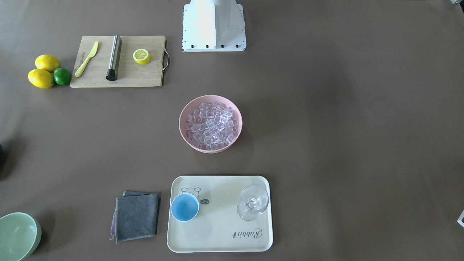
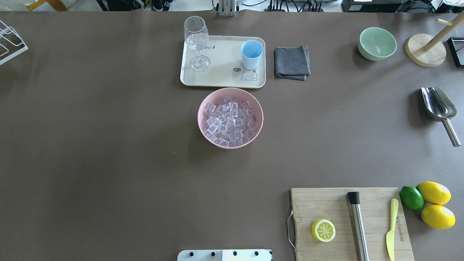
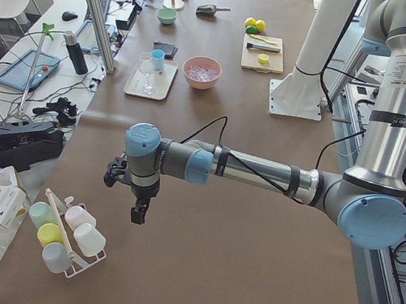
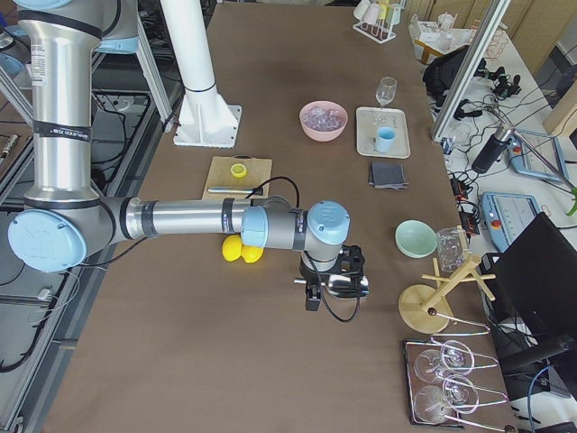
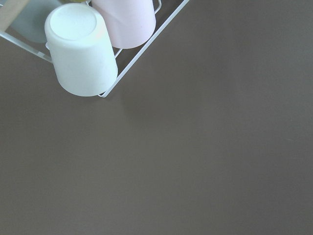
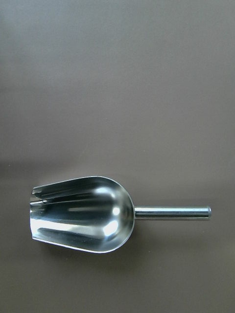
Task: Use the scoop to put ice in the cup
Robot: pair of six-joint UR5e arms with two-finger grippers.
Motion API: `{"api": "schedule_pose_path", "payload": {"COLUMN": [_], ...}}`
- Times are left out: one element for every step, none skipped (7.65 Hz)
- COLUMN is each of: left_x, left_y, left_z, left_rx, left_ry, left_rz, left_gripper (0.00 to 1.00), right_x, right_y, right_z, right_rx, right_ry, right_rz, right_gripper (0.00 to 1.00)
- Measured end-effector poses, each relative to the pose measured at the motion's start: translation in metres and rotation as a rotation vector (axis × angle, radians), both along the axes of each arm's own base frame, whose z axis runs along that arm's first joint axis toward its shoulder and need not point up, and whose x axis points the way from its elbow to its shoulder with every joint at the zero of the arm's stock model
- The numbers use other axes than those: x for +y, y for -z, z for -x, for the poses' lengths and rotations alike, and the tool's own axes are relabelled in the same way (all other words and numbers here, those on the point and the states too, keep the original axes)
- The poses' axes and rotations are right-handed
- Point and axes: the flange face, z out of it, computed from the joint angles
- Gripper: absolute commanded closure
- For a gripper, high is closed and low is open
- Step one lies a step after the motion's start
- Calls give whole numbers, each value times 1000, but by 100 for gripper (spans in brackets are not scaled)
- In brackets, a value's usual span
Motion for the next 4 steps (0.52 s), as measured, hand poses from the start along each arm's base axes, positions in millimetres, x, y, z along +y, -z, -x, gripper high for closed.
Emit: {"api": "schedule_pose_path", "payload": {"left_x": [-1,-3,-5,-6], "left_y": [1,5,9,14], "left_z": [-3,-12,-21,-32], "left_rx": [0,1,3,5], "left_ry": [-8,-25,-42,-65], "left_rz": [-23,-46,-63,-77], "left_gripper": [1,1,1,1], "right_x": [0,0,-1,-2], "right_y": [2,3,7,12], "right_z": [1,7,19,34], "right_rx": [-1,1,6,5], "right_ry": [-16,-34,-51,-74], "right_rz": [11,34,44,27], "right_gripper": [0,0,0,0]}}
